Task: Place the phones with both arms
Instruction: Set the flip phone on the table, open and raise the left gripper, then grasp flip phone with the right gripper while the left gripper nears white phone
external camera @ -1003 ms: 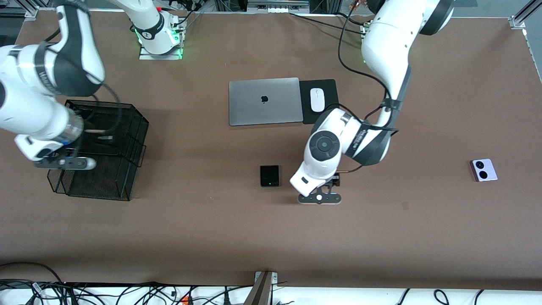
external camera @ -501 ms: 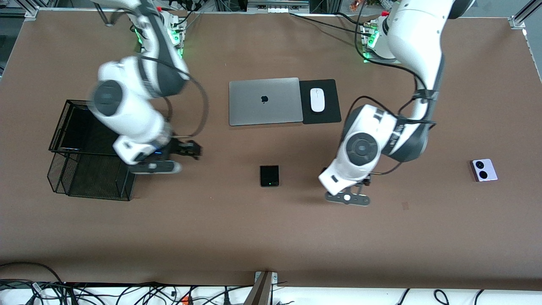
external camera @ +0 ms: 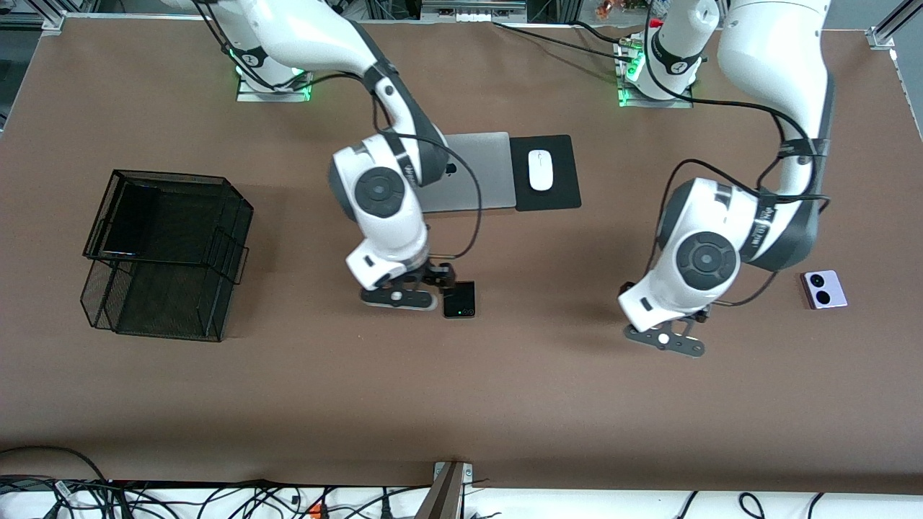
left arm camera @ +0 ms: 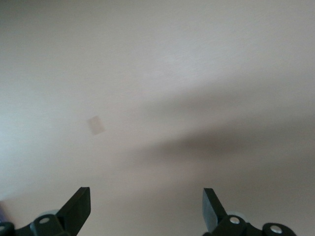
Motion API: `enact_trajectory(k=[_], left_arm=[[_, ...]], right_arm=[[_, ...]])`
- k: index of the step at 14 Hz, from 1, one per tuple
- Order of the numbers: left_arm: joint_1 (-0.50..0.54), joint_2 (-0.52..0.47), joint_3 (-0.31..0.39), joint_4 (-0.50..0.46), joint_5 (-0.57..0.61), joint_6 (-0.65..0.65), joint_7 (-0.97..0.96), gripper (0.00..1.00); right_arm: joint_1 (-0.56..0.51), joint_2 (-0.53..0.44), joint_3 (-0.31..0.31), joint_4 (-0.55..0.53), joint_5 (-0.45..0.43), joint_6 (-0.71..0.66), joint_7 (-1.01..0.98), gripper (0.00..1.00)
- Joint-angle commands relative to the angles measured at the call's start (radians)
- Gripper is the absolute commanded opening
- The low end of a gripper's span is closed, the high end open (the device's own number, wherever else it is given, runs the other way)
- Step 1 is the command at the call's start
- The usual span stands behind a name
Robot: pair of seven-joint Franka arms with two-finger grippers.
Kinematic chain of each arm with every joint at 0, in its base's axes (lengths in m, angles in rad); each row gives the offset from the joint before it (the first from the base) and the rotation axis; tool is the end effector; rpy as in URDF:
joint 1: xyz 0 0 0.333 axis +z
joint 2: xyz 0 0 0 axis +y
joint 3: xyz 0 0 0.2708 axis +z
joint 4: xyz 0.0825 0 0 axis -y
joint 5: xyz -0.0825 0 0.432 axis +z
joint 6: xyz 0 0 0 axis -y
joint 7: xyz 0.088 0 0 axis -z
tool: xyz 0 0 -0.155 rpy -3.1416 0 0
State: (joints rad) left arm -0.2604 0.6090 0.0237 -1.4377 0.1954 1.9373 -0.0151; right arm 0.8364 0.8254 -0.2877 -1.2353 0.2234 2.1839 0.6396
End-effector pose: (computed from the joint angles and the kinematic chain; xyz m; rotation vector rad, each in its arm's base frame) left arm 0.7008 -0.1480 0.2220 -2.9006 0.4464 0.1238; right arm 0.6372 0.4589 0.2000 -3.0530 0.1540 -0.2062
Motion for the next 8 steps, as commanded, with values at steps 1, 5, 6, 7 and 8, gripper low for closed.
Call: enact_trajectory(k=[1, 5, 6, 7, 8], left_arm=[[0.052, -0.041, -0.013, -0.052, 0.056, 0.002, 0.098, 1.0], [0.13, -0.098, -0.013, -0.112, 0.111, 0.008, 0.277, 1.0], [0.151, -0.103, -0.013, -0.119, 0.133, 0.009, 0.308, 1.0], [0.168, -0.104, -0.013, -0.121, 0.151, 0.012, 0.328, 1.0], [0.191, -0.104, -0.013, -0.122, 0.156, 0.015, 0.352, 1.0]], right_arm=[[-0.013, 0.102, 0.053, 0.077, 0.025, 0.113, 0.075, 1.0], [-0.01, 0.175, 0.076, 0.08, 0.022, 0.235, 0.092, 1.0], [-0.008, 0.188, 0.076, 0.08, 0.016, 0.24, 0.089, 1.0], [-0.005, 0.193, 0.076, 0.08, 0.011, 0.238, 0.074, 1.0], [-0.005, 0.199, 0.076, 0.08, 0.011, 0.235, 0.052, 1.0]])
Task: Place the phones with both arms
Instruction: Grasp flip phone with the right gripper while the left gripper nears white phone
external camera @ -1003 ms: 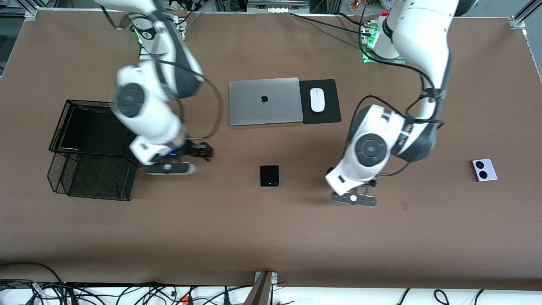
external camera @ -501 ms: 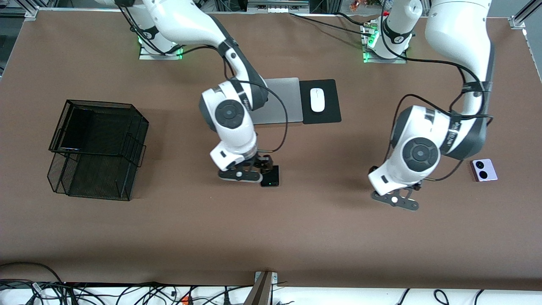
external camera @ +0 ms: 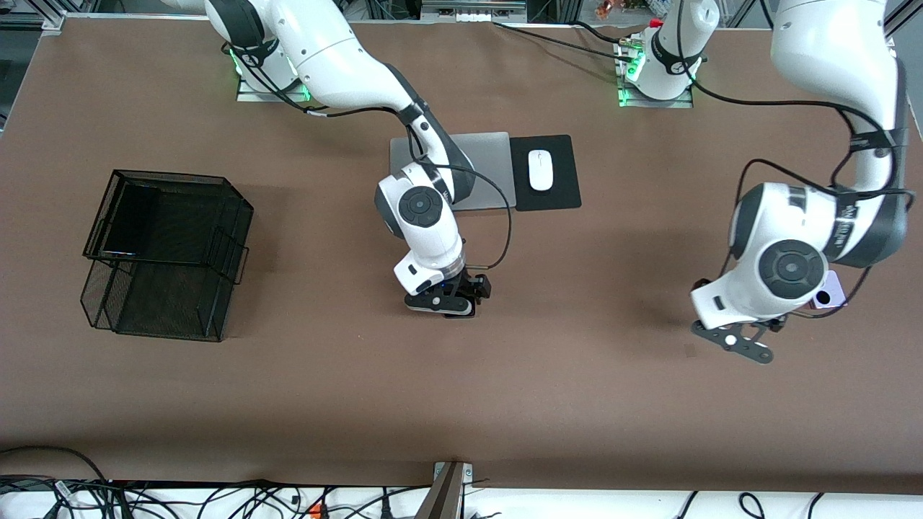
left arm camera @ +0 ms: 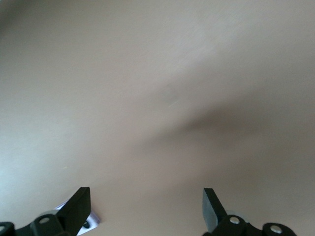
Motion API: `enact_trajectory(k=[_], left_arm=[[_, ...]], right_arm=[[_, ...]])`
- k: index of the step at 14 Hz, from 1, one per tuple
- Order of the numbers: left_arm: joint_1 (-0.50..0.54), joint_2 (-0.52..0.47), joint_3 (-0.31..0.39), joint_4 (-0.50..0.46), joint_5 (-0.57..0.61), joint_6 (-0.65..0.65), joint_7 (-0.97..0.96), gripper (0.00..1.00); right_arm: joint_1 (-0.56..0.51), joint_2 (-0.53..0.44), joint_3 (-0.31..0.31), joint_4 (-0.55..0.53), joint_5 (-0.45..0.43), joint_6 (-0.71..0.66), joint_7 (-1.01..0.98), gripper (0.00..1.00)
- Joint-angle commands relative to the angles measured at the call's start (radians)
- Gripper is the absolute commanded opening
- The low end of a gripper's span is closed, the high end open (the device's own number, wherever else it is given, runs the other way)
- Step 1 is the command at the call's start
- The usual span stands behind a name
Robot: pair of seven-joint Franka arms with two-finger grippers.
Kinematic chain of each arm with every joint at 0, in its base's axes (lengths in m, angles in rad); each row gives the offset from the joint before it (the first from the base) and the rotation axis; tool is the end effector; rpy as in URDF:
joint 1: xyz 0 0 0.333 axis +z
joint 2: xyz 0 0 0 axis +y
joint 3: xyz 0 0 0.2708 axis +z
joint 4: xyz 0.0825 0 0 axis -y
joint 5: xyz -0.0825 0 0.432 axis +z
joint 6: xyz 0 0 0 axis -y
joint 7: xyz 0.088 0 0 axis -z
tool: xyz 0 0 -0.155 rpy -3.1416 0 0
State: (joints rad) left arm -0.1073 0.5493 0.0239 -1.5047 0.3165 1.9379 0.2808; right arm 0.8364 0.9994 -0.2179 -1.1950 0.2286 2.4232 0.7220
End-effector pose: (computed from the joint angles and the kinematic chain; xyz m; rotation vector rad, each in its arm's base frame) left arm 0.7052 -0.0249 0.2346 -2.7582 0.7025 0.2072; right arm 0.6215 0.4972 0.1056 -2.9634 0.2020 -0.2931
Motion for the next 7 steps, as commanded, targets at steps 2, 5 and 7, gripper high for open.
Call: enact_trajectory(k=[2, 5, 7], left_arm=[[0.072, -0.061, -0.013, -0.089, 0.036, 0.058, 0.107, 1.0], [0.135, -0.095, -0.013, -0.172, 0.035, 0.168, 0.126, 1.0], [0.196, -0.095, -0.015, -0.186, 0.036, 0.216, 0.135, 1.0]], right_arm=[[-0.003, 0.028, 0.006, 0.04, 0.006, -0.003, -0.033, 1.0], [0.003, 0.03, 0.006, 0.04, -0.008, -0.003, -0.068, 1.0], [0.004, 0.039, 0.006, 0.04, -0.015, 0.0, -0.088, 1.0]])
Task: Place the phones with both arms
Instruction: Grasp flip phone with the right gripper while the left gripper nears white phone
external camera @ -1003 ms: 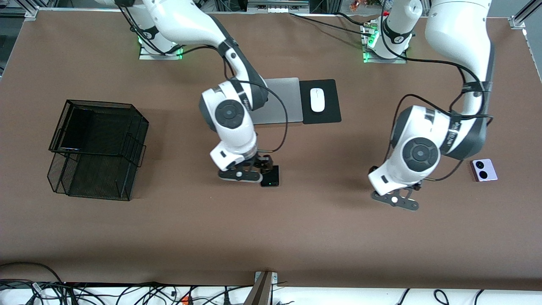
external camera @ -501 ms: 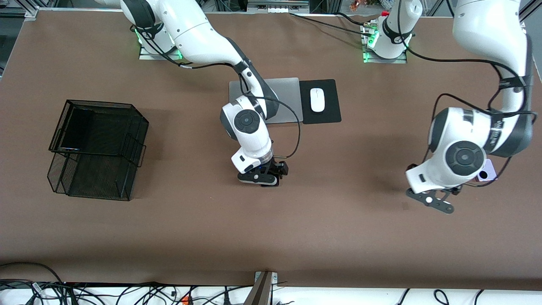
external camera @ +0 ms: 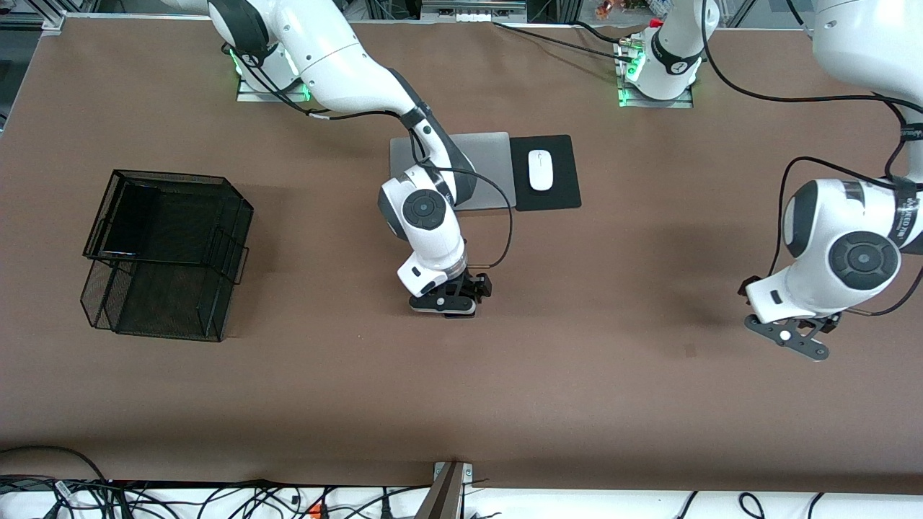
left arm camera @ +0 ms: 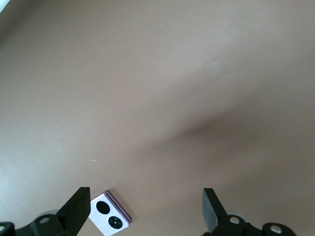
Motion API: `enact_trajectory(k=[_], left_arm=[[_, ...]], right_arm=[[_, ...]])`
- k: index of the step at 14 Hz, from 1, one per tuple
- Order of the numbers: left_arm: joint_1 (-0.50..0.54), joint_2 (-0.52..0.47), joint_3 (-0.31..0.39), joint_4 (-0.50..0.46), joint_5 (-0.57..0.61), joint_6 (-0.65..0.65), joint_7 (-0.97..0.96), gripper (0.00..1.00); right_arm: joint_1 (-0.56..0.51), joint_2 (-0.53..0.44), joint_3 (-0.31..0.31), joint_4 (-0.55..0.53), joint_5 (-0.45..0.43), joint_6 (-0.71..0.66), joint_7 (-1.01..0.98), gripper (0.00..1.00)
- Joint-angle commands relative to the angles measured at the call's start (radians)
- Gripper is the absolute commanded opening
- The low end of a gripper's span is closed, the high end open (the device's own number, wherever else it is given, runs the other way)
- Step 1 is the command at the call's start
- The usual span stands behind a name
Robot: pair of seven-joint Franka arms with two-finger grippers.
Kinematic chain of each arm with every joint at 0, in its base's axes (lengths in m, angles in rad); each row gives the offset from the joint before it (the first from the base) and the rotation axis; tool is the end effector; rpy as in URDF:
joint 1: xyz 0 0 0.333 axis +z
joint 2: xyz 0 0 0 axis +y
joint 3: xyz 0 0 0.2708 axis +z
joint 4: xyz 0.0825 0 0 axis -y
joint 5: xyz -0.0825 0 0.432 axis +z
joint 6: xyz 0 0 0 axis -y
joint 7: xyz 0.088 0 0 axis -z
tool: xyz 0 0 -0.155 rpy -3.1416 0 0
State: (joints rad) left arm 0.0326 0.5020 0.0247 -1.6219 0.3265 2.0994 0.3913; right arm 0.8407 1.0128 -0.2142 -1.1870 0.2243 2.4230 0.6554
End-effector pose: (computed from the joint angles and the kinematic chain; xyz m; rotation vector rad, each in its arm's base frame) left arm 0.6976 0.0680 0.2213 -2.7690 0.7163 0.1280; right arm 0.6172 0.5014 0.0987 -2.9802 0.0880 -0.2956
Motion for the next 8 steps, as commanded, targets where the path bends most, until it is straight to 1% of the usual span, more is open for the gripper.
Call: enact_trajectory(k=[1, 4, 7, 8], left_arm=[[0.078, -0.048, -0.017, -0.081, 0.025, 0.08, 0.043, 1.0], [0.111, -0.042, -0.017, -0.09, 0.025, 0.12, 0.092, 1.0], [0.058, -0.022, -0.022, -0.079, 0.023, 0.102, 0.022, 1.0], [0.069, -0.025, -0.019, -0.078, 0.023, 0.099, 0.027, 1.0]], right_arm=[[0.003, 0.027, 0.003, 0.032, -0.013, 0.002, -0.022, 1.0], [0.005, 0.038, 0.003, 0.032, -0.029, 0.011, -0.048, 1.0], [0.005, 0.046, 0.003, 0.03, -0.03, 0.022, -0.053, 1.0], [0.005, 0.047, 0.003, 0.032, -0.03, 0.024, -0.053, 1.0]])
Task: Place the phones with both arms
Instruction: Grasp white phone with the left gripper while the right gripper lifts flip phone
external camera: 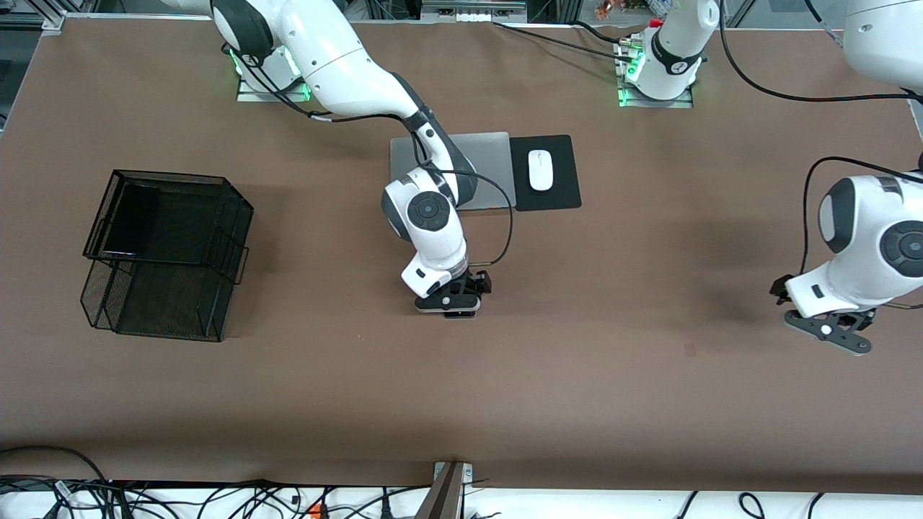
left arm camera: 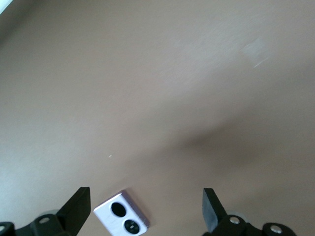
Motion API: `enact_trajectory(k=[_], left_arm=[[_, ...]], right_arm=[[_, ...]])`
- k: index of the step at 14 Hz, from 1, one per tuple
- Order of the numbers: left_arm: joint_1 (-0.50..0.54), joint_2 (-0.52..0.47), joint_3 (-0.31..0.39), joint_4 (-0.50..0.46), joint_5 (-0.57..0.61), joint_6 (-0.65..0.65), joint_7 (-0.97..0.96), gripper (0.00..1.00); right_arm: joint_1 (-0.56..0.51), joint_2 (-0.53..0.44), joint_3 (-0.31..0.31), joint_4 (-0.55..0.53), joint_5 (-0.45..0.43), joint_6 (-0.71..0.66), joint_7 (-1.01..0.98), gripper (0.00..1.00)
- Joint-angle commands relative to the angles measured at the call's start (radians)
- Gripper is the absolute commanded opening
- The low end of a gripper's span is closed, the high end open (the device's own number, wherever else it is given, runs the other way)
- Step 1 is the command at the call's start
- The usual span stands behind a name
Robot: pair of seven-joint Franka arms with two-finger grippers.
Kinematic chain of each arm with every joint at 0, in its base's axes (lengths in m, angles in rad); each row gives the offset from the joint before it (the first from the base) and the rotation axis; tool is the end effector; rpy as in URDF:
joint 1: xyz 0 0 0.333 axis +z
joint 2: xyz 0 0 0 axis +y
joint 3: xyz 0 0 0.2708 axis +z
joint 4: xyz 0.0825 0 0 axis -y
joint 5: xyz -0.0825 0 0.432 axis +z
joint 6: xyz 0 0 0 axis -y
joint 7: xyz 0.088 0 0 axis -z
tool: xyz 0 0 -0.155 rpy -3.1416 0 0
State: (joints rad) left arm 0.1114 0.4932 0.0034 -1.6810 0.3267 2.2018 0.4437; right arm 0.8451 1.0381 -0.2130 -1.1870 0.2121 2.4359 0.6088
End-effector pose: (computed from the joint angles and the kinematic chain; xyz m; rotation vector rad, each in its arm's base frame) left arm 0.6906 0.1032 0.2060 -2.7795 0.7388 0.0689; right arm 0.6120 0.5006 0.0804 -3.0037 -0.0024 -0.2995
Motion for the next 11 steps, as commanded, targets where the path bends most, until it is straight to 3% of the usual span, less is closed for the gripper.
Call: enact_trajectory(k=[1, 6, 7, 10, 11], left_arm=[[0.005, -0.022, 0.004, -0.022, 0.023, -0.011, -0.017, 1.0], [0.143, -0.025, -0.003, -0.031, -0.003, 0.002, 0.02, 1.0], [0.171, -0.024, -0.005, -0.031, -0.032, 0.031, 0.013, 1.0], [0.241, -0.001, -0.005, -0.037, -0.145, 0.1, -0.013, 1.0], [0.25, 0.005, -0.003, -0.039, -0.161, 0.113, -0.014, 1.0]], right_arm=[[0.0, 0.026, 0.001, 0.032, -0.017, 0.014, -0.006, 1.0], [0.002, 0.036, 0.001, 0.03, -0.025, 0.028, -0.008, 0.99], [0.002, 0.036, 0.001, 0.03, -0.034, 0.026, -0.014, 0.83], [0.0, 0.036, 0.001, 0.029, -0.037, 0.025, -0.058, 0.15], [0.0, 0.033, 0.001, 0.029, -0.039, 0.02, -0.07, 0.0]])
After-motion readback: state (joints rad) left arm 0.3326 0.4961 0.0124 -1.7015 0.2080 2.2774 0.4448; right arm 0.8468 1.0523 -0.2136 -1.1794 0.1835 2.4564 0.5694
